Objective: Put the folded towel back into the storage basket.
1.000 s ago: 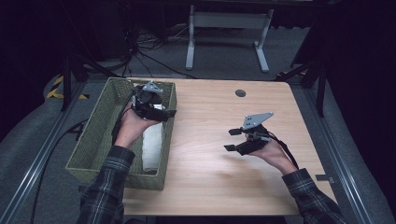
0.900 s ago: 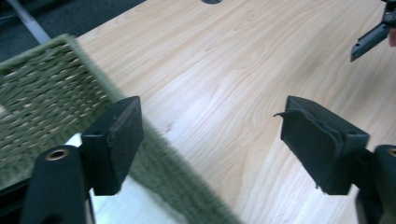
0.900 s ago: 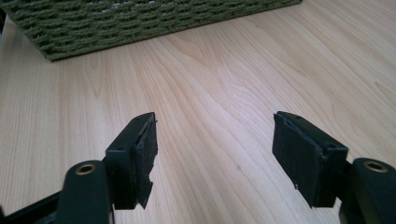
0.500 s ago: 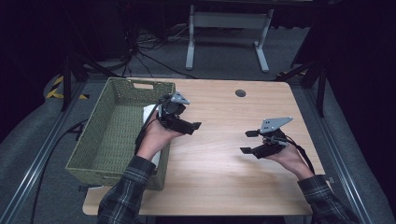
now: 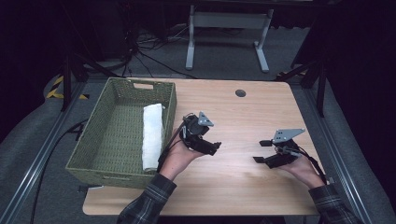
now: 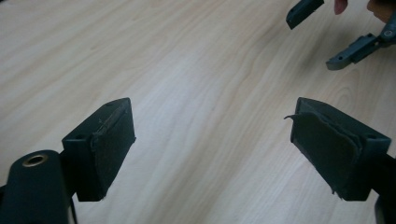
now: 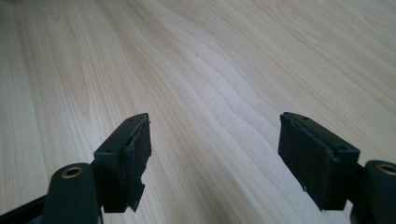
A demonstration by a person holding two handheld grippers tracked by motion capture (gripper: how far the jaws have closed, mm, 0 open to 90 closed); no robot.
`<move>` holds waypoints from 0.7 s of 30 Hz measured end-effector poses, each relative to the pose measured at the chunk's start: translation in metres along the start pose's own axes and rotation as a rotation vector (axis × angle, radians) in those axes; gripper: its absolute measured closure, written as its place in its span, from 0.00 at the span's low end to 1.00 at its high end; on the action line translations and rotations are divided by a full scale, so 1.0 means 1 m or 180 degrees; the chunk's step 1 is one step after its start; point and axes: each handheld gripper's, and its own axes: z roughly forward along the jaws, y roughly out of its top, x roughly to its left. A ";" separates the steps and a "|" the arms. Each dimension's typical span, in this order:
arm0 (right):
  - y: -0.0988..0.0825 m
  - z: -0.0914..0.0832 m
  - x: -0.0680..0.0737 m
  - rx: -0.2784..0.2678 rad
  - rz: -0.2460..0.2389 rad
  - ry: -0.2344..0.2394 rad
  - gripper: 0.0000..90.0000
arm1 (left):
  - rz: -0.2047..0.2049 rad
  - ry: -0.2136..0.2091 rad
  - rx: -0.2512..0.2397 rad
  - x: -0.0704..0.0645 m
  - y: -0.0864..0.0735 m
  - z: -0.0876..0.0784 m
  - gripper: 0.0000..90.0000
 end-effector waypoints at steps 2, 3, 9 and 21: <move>-0.004 -0.002 -0.001 -0.0003 0.0005 -0.0024 0.29 | 0.0059 -0.0022 0.0023 -0.007 -0.003 0.007 0.16; -0.015 -0.006 -0.003 0.0017 0.0078 -0.0086 0.27 | 0.0083 -0.0063 0.0030 -0.012 -0.007 0.015 0.16; -0.036 -0.012 -0.008 0.0034 0.0174 -0.0162 0.27 | 0.0132 -0.0147 0.0111 -0.024 -0.019 0.036 0.16; -0.072 -0.028 -0.009 0.0143 0.0335 -0.0412 0.23 | 0.0234 -0.0203 0.0269 -0.035 -0.047 0.067 0.15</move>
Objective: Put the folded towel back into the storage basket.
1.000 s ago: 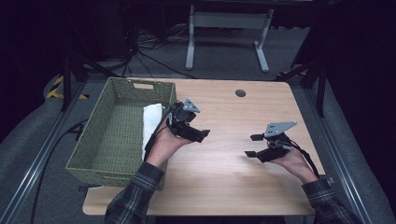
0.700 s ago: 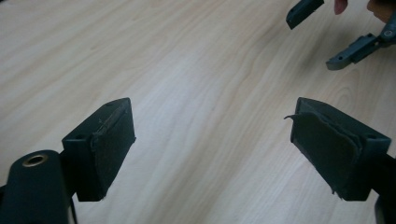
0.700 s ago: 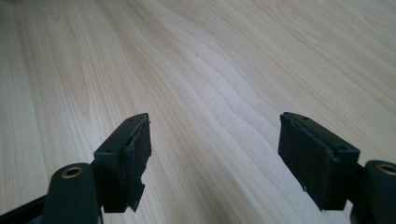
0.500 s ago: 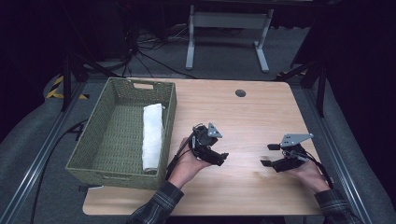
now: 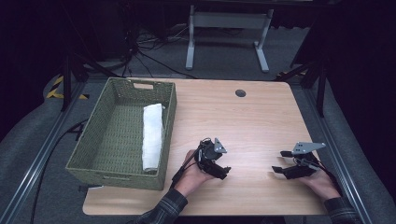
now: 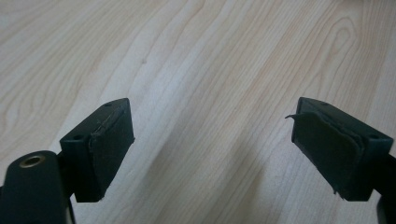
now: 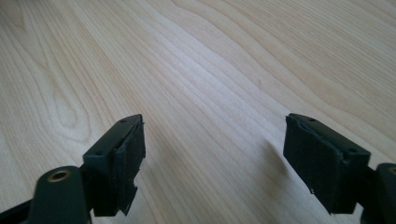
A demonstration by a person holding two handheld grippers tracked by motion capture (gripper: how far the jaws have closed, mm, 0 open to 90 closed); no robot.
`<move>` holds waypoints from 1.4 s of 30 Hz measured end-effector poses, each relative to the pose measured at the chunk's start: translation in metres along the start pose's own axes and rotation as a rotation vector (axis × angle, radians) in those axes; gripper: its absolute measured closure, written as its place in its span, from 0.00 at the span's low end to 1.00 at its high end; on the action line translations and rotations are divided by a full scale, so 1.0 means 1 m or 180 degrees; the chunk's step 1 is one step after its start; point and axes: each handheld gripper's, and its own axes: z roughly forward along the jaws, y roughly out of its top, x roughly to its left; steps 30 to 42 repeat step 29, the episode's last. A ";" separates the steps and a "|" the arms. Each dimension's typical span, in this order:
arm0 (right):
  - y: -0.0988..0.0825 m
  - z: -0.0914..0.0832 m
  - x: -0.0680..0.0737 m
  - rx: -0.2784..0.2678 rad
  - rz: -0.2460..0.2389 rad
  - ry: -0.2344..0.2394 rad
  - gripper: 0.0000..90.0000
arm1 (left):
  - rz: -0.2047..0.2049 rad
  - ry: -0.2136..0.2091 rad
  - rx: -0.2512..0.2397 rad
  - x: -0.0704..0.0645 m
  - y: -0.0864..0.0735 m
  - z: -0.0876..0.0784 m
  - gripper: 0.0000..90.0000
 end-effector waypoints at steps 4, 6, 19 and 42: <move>-0.007 -0.002 0.000 -0.0003 0.0017 -0.0090 0.21 | 0.0033 -0.0014 0.0094 -0.001 -0.004 0.005 0.14; -0.010 -0.002 0.002 0.0014 0.0024 -0.0129 0.20 | 0.0049 0.0011 0.0116 -0.002 -0.006 0.007 0.13; -0.018 0.000 0.002 -0.0172 0.0044 -0.0128 0.14 | 0.0176 0.0018 0.0001 0.001 -0.017 0.017 0.04; -0.018 0.000 0.002 -0.0171 0.0045 -0.0126 0.14 | 0.0181 0.0002 0.0000 0.000 -0.018 0.017 0.04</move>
